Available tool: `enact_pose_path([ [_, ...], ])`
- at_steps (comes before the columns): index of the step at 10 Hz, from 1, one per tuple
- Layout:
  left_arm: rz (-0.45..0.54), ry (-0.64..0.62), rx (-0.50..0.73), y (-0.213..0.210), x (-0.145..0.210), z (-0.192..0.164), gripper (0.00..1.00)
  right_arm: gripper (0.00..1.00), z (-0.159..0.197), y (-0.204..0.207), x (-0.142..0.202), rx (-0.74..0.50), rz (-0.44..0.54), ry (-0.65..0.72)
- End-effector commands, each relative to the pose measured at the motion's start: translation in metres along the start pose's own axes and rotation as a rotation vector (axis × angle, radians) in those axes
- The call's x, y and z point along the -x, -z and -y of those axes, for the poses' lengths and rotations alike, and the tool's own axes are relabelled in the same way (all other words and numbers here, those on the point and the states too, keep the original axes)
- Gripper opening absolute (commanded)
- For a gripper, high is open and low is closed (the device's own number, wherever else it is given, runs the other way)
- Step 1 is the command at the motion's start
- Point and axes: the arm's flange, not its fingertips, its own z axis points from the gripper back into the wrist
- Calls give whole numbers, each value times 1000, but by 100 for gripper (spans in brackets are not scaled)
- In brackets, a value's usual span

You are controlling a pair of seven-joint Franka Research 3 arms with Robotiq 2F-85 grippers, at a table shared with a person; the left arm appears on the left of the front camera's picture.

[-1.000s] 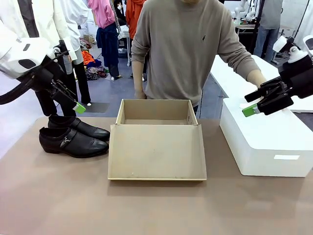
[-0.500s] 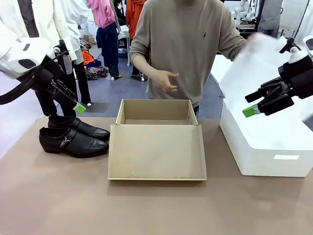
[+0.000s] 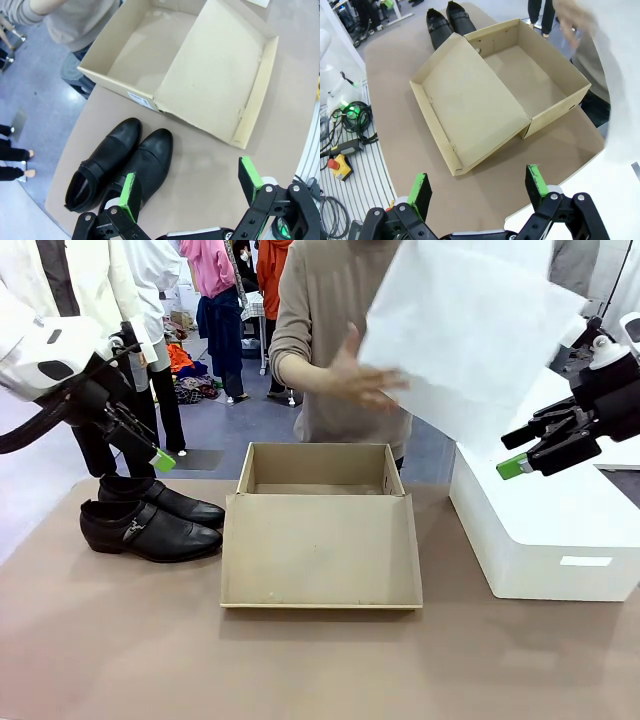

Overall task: Pack the shoes into the box.
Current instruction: Place one shoe of the Shoes into the Shoes Box.

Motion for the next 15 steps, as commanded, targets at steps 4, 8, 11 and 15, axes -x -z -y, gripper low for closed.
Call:
enact_pose_path([
  [4,9,14,14,0,2,-2,100,100,5,1,-1,-14,26,-28],
  [8,9,14,14,0,2,-2,100,100,5,1,-1,-14,26,-28],
  [11,-35,32,-19,-13,-6,-7,100,100,5,1,-1,-14,26,-28],
  [15,-193,168,19,-36,-20,-43,100,100,5,1,-1,-14,26,-28],
])
